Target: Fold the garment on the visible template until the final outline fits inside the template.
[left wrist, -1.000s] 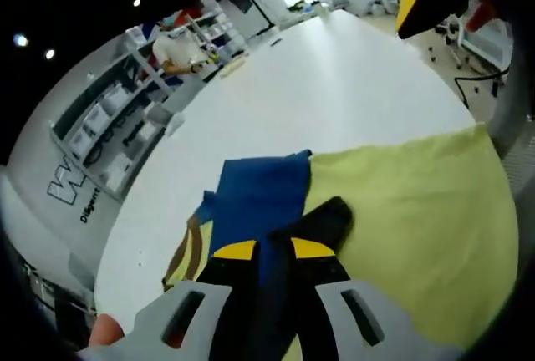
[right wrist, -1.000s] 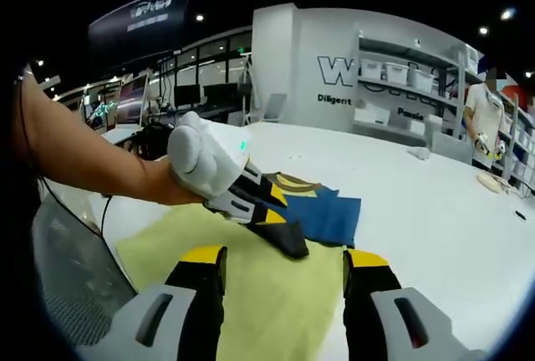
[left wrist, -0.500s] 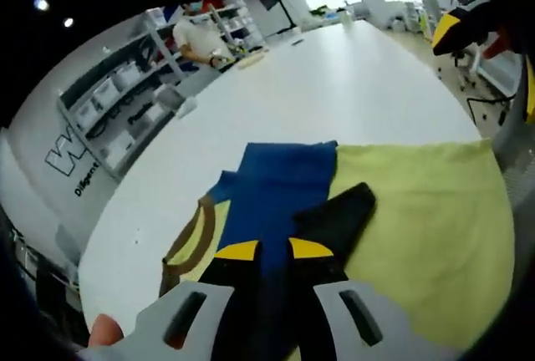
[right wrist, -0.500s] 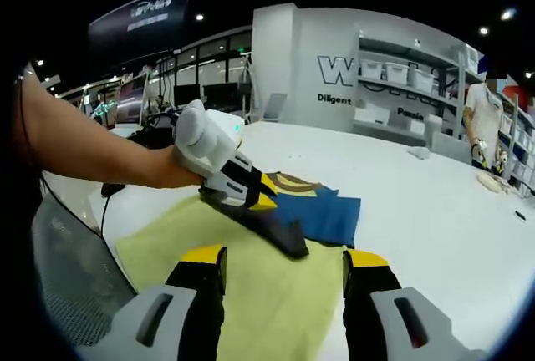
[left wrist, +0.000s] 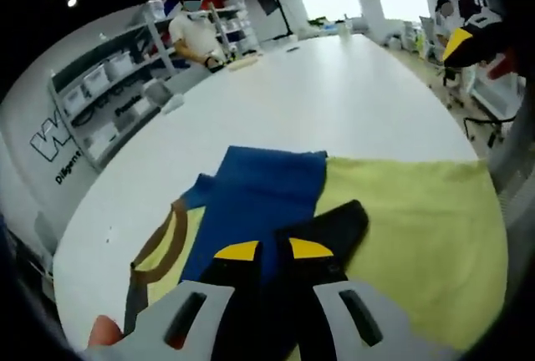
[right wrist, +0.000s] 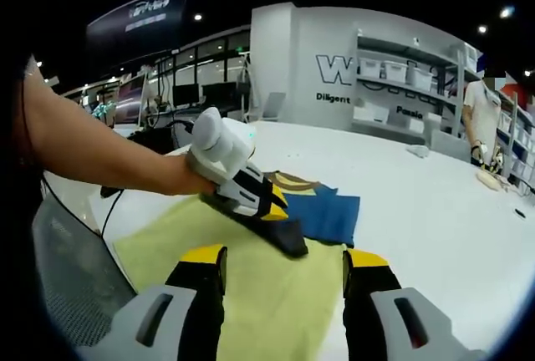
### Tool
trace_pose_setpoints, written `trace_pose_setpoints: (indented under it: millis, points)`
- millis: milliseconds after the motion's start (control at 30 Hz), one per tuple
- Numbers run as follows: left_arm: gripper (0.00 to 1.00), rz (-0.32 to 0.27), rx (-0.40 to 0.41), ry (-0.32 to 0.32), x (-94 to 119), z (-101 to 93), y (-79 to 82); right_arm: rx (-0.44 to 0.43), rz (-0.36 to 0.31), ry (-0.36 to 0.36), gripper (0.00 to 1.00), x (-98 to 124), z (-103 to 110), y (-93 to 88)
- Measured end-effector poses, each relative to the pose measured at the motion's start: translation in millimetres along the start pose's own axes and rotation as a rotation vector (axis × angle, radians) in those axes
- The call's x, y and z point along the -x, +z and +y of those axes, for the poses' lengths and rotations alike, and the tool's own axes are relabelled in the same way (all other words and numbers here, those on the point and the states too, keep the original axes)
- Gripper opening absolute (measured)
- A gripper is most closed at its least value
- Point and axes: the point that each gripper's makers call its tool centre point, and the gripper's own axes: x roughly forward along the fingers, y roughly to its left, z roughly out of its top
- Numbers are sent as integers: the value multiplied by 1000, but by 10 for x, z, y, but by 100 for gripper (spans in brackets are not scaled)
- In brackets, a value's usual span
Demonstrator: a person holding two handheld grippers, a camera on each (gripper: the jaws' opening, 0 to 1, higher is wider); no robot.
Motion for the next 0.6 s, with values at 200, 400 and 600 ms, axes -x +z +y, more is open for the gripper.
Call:
trace_pose_setpoints:
  millis: [200, 400, 600]
  points:
    - [11, 7, 34, -28, -128, -15, -47, 4, 11, -1, 56, -17, -3, -16]
    - [11, 20, 53, -44, -202, -37, -86, 10, 18, -3, 56, -23, -9, -34]
    - [8, 25, 90, -67, -236, -67, -103, 10, 19, -4, 56, -23, -5, -39]
